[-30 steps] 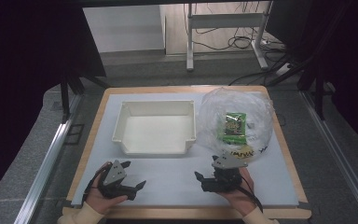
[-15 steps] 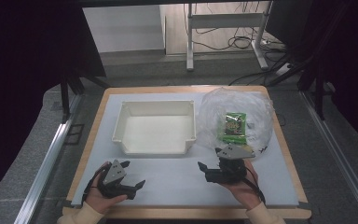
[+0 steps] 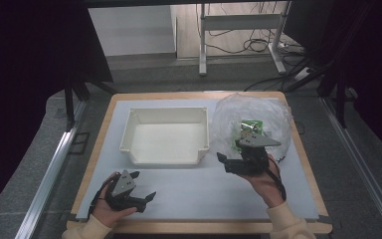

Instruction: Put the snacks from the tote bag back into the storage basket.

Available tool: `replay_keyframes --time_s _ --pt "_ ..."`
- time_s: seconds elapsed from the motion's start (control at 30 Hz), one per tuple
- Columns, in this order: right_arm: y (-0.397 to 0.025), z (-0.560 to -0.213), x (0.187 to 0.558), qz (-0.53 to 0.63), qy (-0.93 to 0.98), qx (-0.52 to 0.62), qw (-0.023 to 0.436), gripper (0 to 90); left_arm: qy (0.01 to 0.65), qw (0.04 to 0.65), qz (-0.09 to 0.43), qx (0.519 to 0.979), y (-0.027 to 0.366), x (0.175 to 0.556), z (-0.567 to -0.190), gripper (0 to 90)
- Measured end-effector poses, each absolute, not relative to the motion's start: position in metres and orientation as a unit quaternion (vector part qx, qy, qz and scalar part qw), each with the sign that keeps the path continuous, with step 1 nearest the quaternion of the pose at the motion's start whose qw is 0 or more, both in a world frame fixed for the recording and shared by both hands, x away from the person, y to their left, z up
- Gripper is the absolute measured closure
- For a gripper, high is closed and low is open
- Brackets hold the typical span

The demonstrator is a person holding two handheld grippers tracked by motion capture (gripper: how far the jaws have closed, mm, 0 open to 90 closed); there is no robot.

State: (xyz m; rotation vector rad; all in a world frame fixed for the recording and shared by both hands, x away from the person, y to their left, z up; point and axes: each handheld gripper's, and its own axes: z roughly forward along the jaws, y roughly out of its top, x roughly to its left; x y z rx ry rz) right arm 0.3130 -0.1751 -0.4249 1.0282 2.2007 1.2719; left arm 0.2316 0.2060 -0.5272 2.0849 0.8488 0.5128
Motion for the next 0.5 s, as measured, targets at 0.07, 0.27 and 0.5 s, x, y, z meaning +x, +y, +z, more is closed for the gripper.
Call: replay_keyframes --time_s 0.07,0.27,0.5 --pt "-0.176 -0.424 0.317 0.454 0.787 0.37 0.197 22.3 0.335 0.404 0.203 0.826 0.206 0.231 -0.527 10.8" --pt "-0.176 -0.42 0.32 0.454 0.786 0.371 0.194 22.3 0.334 0.405 0.204 0.826 0.207 0.23 -0.526 10.9" --pt "-0.18 -0.418 0.325 0.452 0.785 0.377 0.193 22.3 0.333 0.401 0.203 0.829 0.206 0.231 -0.527 10.9"
